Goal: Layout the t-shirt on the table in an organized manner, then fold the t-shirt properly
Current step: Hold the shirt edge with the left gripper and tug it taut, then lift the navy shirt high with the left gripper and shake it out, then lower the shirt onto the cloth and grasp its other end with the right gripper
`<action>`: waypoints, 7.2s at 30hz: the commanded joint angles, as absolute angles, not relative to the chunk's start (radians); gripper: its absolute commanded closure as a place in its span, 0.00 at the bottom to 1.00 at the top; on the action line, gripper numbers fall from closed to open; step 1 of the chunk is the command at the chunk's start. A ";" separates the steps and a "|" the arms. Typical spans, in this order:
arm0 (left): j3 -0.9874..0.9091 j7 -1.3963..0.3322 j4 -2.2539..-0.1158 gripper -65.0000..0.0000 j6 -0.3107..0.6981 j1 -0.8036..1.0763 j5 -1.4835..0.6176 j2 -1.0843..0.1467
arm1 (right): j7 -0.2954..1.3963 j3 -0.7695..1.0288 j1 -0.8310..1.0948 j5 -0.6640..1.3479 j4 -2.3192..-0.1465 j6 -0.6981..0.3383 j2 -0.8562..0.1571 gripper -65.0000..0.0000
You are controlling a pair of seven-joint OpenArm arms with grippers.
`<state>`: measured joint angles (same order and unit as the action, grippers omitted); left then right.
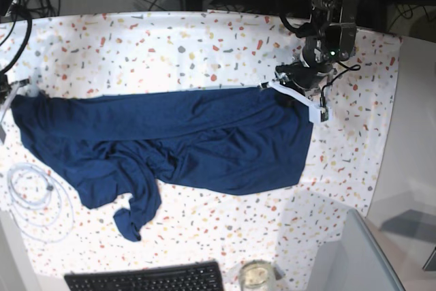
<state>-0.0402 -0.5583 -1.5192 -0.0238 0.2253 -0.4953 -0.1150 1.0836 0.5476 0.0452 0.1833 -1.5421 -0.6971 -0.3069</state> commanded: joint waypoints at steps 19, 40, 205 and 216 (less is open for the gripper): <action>-0.033 -0.544 -1.563 0.98 -0.022 0.232 -0.496 -0.120 | 1.073 0.553 0.033 0.186 -1.555 -0.698 -0.328 0.99; -0.031 -0.544 -1.514 0.89 -0.022 0.223 -0.495 -0.124 | 1.075 0.553 0.033 0.186 -1.555 -0.698 -0.328 0.99; -0.378 -0.694 -1.598 1.00 -0.022 -0.542 -0.530 -0.199 | 1.230 0.518 -0.452 0.189 -1.761 -0.698 -0.630 1.00; -0.372 -0.693 -1.727 1.00 -0.022 0.071 -0.805 -0.274 | 1.136 0.717 0.081 0.189 -1.923 -0.698 -0.275 1.00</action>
